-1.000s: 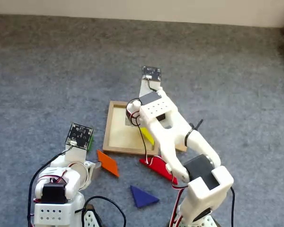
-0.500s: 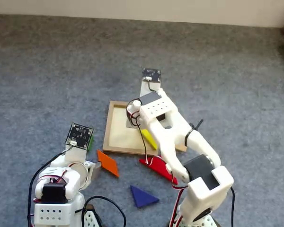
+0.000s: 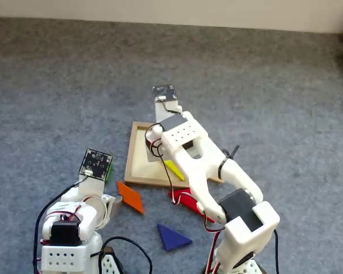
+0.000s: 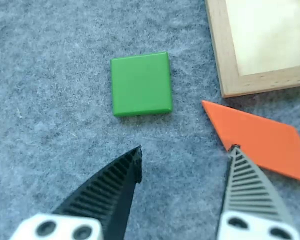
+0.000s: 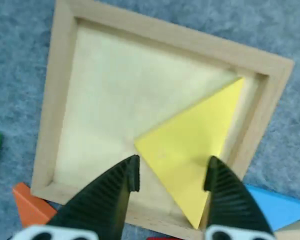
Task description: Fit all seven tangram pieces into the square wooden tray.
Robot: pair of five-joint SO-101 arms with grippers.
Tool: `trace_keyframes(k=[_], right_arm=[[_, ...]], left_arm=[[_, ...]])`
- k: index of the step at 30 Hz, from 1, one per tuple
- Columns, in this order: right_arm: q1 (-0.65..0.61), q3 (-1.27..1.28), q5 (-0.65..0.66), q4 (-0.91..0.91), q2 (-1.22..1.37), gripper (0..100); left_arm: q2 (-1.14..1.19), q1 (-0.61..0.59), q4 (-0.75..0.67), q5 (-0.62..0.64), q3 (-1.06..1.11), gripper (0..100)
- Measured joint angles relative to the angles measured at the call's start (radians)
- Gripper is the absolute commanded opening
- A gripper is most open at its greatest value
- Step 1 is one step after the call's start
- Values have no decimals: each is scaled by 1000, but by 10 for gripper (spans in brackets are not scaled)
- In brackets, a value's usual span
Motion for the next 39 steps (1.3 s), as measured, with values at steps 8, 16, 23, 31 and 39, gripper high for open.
trace_keyframes(k=[8,16,23,31,39], right_arm=[[0,0,20,0,0,27],[0,0,21,0,0,23],[26,54,21,-61,0,23],[107,77,21,-77,-2,23],[144,77,21,-14,-5,22]], left_arm=[[0,0,0,0,0,256],[0,0,0,0,0,256],[0,0,0,0,0,256],[0,0,0,0,0,256],[0,0,0,0,0,256]])
